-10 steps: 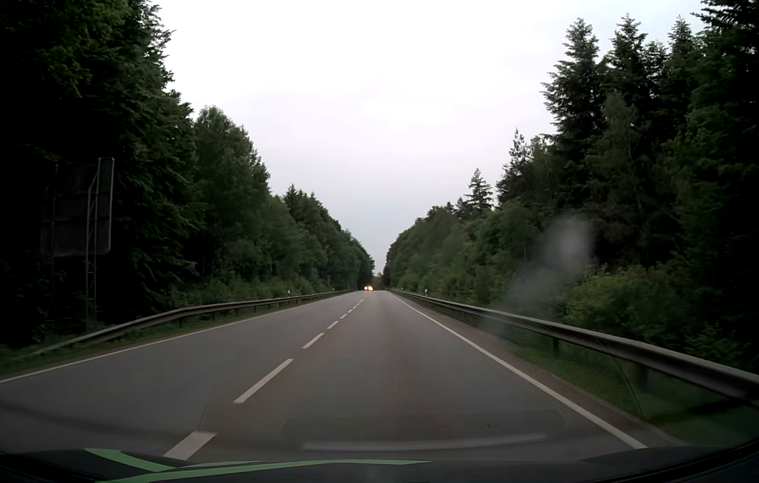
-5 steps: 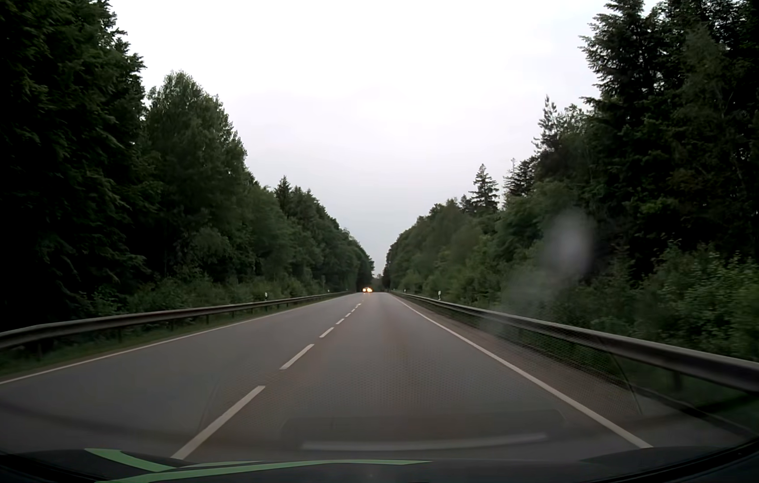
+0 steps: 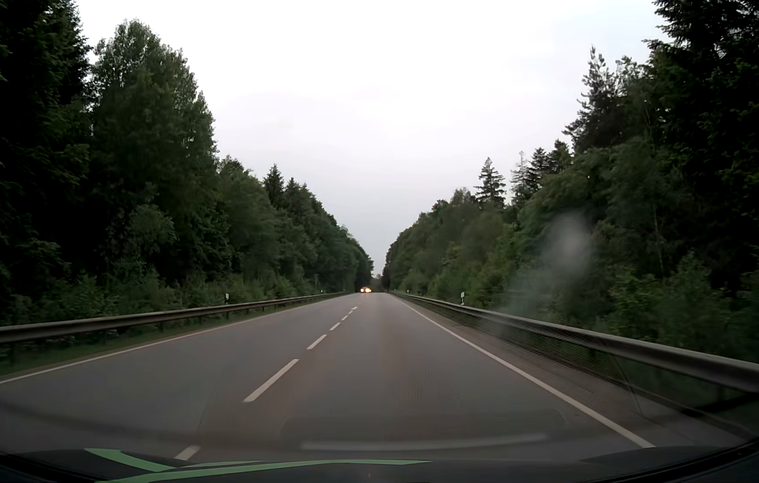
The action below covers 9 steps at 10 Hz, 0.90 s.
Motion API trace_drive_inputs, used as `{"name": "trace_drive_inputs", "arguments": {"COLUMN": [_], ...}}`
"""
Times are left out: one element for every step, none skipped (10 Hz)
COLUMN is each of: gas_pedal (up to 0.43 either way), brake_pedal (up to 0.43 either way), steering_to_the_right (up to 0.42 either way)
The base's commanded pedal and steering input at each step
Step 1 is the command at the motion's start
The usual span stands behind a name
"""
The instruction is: Follow the waypoints while adhering to traffic rules and regulations
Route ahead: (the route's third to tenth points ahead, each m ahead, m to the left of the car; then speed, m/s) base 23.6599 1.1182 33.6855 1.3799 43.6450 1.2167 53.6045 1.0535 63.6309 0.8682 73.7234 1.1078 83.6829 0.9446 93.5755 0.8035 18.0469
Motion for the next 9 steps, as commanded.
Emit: {"name": "trace_drive_inputs", "arguments": {"gas_pedal": [0.098,0.098,0.098,0.098,0.098,0.098,0.098,0.098,0.098], "brake_pedal": [0.000,0.000,0.000,0.000,0.000,0.000,0.000,0.000,0.000], "steering_to_the_right": [-0.001,-0.001,-0.001,-0.001,-0.001,-0.001,-0.001,-0.001,-0.001]}}
